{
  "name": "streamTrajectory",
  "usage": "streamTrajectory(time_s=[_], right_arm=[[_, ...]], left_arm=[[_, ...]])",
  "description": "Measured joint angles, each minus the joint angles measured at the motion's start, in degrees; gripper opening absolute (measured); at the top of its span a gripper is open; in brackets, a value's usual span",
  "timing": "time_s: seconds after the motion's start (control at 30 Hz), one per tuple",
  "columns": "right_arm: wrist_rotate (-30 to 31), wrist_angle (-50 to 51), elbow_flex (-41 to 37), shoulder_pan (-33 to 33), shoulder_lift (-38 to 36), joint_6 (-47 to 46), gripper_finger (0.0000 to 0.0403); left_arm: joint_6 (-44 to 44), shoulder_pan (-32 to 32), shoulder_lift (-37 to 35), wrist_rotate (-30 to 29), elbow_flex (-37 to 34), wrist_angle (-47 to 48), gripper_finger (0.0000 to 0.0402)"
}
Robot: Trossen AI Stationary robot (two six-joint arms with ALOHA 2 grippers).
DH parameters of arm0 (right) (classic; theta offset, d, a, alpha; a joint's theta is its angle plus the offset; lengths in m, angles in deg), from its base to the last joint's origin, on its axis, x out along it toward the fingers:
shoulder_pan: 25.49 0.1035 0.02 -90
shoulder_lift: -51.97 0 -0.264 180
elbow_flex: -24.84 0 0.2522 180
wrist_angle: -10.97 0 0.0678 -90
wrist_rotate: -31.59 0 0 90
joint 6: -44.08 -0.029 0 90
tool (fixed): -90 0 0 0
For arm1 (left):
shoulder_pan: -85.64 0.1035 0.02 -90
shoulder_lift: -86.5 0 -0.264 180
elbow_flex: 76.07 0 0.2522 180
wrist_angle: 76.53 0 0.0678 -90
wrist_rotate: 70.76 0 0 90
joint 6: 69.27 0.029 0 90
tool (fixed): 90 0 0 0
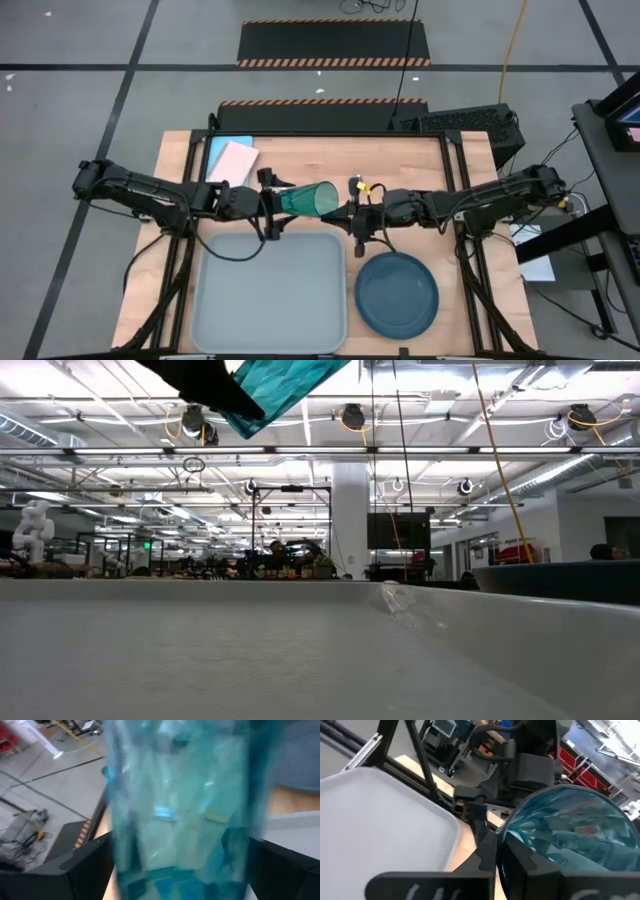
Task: Pick and place plate/cup/fork/spoon on tray
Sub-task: Put the blue cup on the gray tray
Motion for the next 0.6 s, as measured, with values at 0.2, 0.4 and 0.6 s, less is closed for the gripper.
streamTrajectory(time_s=[0.2,0.4,0.6], right_arm=[[-0.12,0.15,0.0,-0.13,0.0,-0.93,0.0006],[-0.1,0.09,0.0,-0.13,0.0,-1.12,0.0006],[0.09,-0.16,0.0,-0.13,0.0,-0.16,0.0016]], left_arm=[[-0.07,0.04,0.0,1.27,0.0,0.1,0.0336],[-0.07,0.04,0.0,1.27,0.01,0.2,0.0315],[-0.43,0.0,0.0,1.25,0.01,-0.14,0.0336]])
